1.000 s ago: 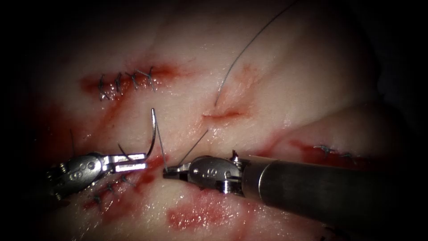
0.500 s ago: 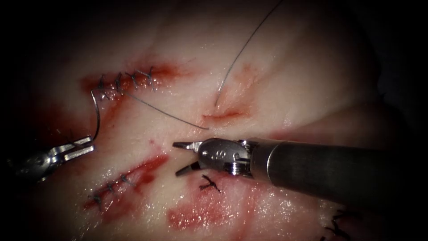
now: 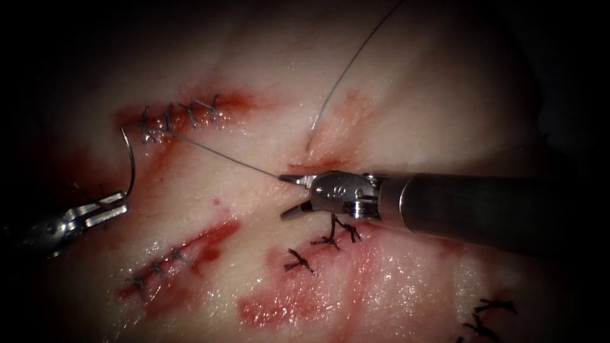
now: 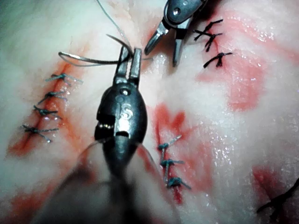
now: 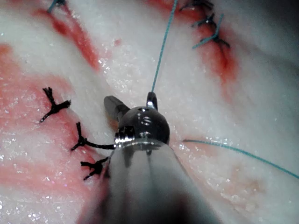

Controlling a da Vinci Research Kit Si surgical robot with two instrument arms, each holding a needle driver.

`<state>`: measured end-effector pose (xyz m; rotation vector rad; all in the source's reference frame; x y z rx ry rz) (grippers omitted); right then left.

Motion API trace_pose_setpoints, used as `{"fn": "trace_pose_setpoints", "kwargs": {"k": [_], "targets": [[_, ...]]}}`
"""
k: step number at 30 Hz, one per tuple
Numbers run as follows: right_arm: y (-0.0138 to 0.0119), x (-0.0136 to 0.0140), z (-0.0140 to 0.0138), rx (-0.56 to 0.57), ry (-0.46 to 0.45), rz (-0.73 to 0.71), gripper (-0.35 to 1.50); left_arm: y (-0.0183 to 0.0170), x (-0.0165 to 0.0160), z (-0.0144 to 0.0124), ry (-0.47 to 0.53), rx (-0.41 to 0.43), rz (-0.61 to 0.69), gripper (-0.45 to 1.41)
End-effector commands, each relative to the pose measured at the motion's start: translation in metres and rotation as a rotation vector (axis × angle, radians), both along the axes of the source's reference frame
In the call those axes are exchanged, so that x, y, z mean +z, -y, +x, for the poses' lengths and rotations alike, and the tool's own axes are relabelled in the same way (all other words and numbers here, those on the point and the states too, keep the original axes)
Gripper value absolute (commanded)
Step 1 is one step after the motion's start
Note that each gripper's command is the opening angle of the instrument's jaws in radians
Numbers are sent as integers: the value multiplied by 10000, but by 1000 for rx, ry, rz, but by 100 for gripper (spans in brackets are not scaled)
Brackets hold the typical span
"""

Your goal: Wound Closure

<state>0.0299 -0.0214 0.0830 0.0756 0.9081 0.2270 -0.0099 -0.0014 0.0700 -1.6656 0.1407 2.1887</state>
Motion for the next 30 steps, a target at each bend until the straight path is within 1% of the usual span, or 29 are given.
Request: {"fn": "trace_pose_setpoints", "kwargs": {"k": [1, 4, 6, 8, 10, 11, 12, 13, 14, 15, 16, 20, 23, 25, 26, 28, 29, 30], "targets": [[-6, 14, 8, 0, 4, -5, 113, -3, 6, -6, 2, 1, -2, -45], [-7, 23, 7, 8, 18, -17, 113, -1, 6, -7, 5, 2, -5, -45], [-7, 27, 7, 23, 33, -28, 108, 0, 7, -8, 5, 3, -6, -45], [-8, 31, 7, 35, 47, -31, 108, 1, 7, -9, 7, 4, -7, -45], [-9, 34, 6, 33, 50, -23, 99, 1, 7, -9, 9, 6, -8, -45], [-8, 37, 6, 29, 47, -22, 84, 1, 6, -9, 8, 5, -8, -45], [-8, 37, 6, 29, 47, -22, 84, 1, 6, -9, 8, 5, -8, -45], [-7, 39, 6, 21, 52, -27, 73, 1, 6, -9, 8, 5, -8, -45], [-4, 40, 6, 11, 55, -24, 36, 1, 6, -10, 8, 4, -8, -45], [-2, 40, 6, 3, 61, -15, -13, 1, 6, -10, 8, 4, -7, -45], [0, 40, 6, -5, 63, -4, -35, 2, 6, -10, 8, 4, -7, -45], [2, 33, 6, -10, 97, 30, -35, 0, 5, -10, 10, 2, -7, -45], [7, 18, 7, -18, 119, 42, -35, -4, 7, -10, 13, -3, -19, -45], [17, 5, 10, -24, 128, 49, -35, -8, 11, -11, 19, -14, -21, -45], [28, -9, 14, -28, 125, 55, -35, -13, 16, -13, 25, -32, -25, -45], [39, -20, 19, -41, 117, 68, -35, -19, 23, -16, 11, -45, -22, -45], [49, -36, 27, -52, 108, 79, -35, -27, 29, -17, -10, -64, -19, -45], [49, -36, 27, -52, 108, 79, -35, -27, 29, -17, -10, -64, -19, -45]]}}
